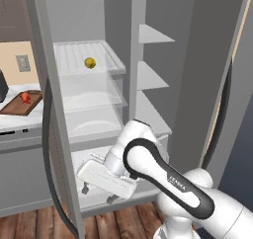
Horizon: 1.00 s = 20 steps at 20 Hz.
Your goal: Retrieve a lemon from the fridge and place it on the cutting board with the fish.
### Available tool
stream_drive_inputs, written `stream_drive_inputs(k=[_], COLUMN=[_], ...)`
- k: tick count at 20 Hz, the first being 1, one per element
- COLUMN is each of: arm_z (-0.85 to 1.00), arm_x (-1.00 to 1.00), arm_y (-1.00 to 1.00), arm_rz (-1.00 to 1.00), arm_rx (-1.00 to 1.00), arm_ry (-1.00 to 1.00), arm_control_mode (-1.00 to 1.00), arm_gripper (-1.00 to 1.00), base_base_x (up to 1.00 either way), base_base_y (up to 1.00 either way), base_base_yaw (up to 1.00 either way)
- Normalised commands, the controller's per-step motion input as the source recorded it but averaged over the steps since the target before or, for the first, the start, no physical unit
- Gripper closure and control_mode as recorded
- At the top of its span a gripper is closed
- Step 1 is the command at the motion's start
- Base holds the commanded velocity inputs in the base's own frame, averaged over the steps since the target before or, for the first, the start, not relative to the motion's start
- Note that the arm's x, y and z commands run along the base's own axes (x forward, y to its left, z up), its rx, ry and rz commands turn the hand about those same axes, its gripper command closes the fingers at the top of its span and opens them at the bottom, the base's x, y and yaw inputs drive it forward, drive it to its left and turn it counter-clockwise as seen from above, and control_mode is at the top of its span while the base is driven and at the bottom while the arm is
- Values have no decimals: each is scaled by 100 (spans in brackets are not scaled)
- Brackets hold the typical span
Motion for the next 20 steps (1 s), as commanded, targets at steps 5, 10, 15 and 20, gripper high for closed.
stream_drive_inputs(k=[5, 10, 15, 20], arm_z=[0, 0, 0, 0], arm_x=[36, 35, 31, 10], arm_y=[-61, -39, -38, -50], arm_rz=[0, 0, 0, 0], arm_rx=[-35, -39, -41, -37], arm_ry=[-6, -5, -7, -4], arm_control_mode=[-100, -100, -100, -100], arm_gripper=[-100, -100, -100, -100], base_base_x=[0, 0, 0, 0], base_base_y=[0, 0, 0, 0], base_base_yaw=[0, 0, 0, 0])
